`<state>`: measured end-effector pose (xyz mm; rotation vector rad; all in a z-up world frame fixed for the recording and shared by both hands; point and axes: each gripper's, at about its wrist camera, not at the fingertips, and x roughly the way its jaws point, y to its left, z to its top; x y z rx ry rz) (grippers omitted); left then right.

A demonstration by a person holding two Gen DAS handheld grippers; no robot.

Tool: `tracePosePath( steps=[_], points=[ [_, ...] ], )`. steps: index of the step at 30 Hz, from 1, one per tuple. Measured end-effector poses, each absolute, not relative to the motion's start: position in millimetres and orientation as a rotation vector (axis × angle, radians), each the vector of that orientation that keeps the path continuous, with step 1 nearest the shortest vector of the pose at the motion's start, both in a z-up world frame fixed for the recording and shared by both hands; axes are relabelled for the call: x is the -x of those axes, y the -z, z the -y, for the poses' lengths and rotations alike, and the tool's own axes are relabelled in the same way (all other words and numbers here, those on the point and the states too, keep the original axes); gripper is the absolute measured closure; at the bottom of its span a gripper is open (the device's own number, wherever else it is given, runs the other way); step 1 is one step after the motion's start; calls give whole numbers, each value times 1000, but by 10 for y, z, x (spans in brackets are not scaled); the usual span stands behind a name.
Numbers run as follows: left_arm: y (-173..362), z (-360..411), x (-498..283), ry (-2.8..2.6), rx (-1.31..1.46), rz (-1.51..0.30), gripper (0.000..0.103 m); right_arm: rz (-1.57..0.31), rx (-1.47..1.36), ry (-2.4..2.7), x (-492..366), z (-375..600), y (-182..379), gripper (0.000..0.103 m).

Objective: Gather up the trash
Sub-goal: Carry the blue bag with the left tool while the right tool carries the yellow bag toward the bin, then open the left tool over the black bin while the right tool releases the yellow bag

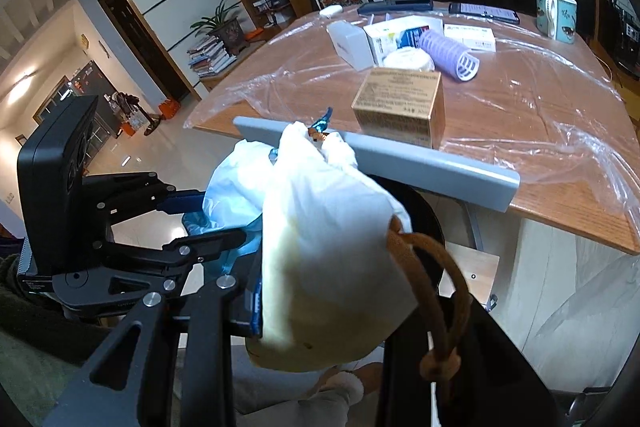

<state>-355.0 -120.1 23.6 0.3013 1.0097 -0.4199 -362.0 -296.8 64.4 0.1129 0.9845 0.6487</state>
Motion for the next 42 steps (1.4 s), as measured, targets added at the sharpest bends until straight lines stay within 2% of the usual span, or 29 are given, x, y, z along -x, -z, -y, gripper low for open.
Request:
tracePosePath(
  steps=[33, 35, 36, 37, 38, 39, 42],
  points=[
    [516, 1315, 3171, 442, -360, -1183, 61, -1128, -153, -483, 3123, 2826, 210, 71],
    [547, 1332, 3148, 453, -360, -1194, 59, -1127, -151, -475, 3110, 2822, 229, 66],
    [554, 1337, 3132, 450, -360, -1192, 58, -1128, -150, -465, 3104, 2825, 236, 60],
    [555, 1329, 3105, 441, -361, -1188, 50, -1130, -152, -462, 3096, 2816, 236, 50],
    [546, 1321, 3083, 429, -358, -1182, 42, -1128, -153, -457, 3101, 2816, 236, 46],
    [528, 1306, 3065, 424, -348, -1174, 39, -1123, -149, -451, 3112, 2822, 225, 42],
    [469, 1257, 3047, 420, -321, -1168, 38, -1108, -106, -434, 3170, 2816, 146, 38]
  ],
)
